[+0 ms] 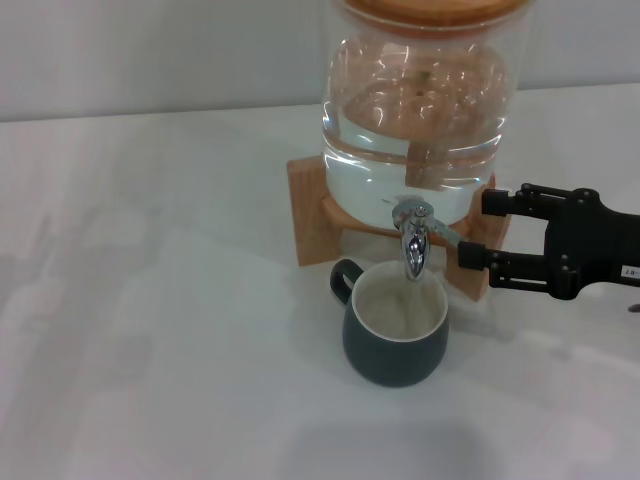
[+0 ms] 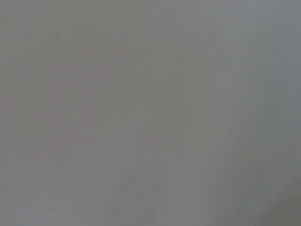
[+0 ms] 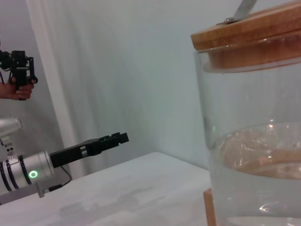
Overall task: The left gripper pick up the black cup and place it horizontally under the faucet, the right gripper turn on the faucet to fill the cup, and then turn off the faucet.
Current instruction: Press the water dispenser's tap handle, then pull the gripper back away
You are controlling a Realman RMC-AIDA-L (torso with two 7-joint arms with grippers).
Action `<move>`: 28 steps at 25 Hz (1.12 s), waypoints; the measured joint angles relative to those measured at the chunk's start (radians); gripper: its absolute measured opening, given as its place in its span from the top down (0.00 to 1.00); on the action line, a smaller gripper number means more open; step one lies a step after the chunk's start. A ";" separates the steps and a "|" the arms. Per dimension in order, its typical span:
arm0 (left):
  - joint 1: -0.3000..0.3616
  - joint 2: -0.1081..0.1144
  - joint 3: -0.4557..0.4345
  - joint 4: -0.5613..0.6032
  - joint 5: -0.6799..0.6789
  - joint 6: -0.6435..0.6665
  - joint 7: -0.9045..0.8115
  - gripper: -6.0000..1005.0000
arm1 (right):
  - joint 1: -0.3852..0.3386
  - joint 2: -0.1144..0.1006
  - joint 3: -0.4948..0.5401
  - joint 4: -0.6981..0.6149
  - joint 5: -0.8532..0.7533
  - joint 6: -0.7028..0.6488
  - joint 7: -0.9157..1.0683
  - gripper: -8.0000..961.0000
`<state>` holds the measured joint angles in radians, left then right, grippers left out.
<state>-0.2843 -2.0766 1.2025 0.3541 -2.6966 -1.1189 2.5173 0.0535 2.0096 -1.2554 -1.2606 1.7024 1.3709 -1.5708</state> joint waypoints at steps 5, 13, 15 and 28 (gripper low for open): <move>-0.003 0.001 0.000 -0.005 0.000 0.003 0.000 0.23 | 0.003 0.000 -0.013 -0.004 0.000 -0.011 0.002 0.21; -0.004 0.003 -0.013 -0.006 -0.001 0.004 0.000 0.23 | 0.003 0.000 -0.049 -0.023 -0.006 -0.068 0.010 0.21; -0.004 0.003 -0.013 -0.006 -0.001 0.004 0.000 0.23 | 0.004 0.000 -0.041 -0.020 -0.007 -0.074 0.008 0.21; -0.009 0.003 -0.014 -0.006 -0.001 0.016 0.000 0.23 | 0.012 -0.002 0.027 0.020 0.000 -0.087 -0.026 0.21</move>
<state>-0.2932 -2.0738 1.1888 0.3482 -2.6974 -1.1028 2.5172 0.0656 2.0080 -1.2280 -1.2402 1.7026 1.2835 -1.5972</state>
